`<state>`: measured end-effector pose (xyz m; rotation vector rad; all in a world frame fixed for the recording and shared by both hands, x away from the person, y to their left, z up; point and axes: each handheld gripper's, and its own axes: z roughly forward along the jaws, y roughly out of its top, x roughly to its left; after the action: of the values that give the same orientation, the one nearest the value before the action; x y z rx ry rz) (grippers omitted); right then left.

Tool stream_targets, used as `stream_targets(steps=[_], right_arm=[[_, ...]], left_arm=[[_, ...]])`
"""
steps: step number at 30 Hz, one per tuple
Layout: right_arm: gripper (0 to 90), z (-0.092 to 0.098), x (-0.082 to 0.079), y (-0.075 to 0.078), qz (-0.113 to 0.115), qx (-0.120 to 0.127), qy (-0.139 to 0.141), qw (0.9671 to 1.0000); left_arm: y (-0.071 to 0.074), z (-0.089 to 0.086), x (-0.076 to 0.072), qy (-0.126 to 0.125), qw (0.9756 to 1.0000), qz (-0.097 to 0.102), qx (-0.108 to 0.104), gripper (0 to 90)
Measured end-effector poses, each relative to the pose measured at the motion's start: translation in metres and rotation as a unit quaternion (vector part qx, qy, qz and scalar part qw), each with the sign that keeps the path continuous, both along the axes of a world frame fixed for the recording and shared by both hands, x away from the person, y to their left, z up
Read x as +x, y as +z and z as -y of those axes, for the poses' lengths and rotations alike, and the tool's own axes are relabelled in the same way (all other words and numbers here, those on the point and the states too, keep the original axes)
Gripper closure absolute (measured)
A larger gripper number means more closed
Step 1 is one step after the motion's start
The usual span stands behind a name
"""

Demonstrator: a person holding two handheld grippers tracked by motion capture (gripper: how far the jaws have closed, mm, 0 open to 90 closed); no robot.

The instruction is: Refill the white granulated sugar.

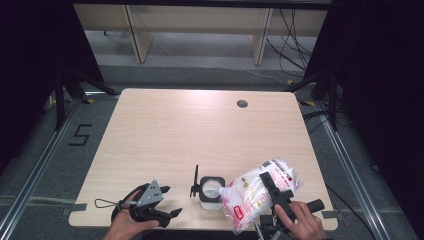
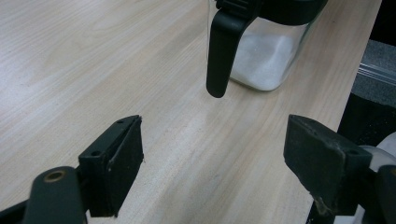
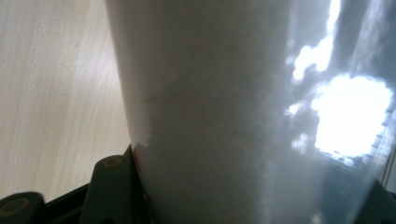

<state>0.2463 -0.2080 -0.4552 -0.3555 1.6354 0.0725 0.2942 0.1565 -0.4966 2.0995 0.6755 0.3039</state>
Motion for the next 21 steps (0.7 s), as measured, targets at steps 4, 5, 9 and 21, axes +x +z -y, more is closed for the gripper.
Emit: stream_targets(steps=[4,5,9,21], right_arm=[[43.9,0.0002,0.0005,-0.0007,0.004,0.004,0.003,1.0000],[43.9,0.0002,0.0001,-0.0002,0.003,0.001,0.002,1.0000],[43.9,0.0005,-0.0006,-0.0011,0.003,0.009,-0.003,1.0000],[43.9,-0.0002,0.0001,0.0029,0.012,-0.011,0.007,0.9998]], left_arm=[[0.0005,-0.0001,-0.0004,0.001,1.0000,-0.001,0.002,19.4],[0.0006,-0.0003,-0.0003,0.000,1.0000,0.000,0.003,19.3],[-0.0001,0.0000,-0.0001,0.000,1.0000,0.000,0.000,19.4],[0.0007,-0.0012,0.0007,-0.003,0.9999,0.002,0.010,19.4]])
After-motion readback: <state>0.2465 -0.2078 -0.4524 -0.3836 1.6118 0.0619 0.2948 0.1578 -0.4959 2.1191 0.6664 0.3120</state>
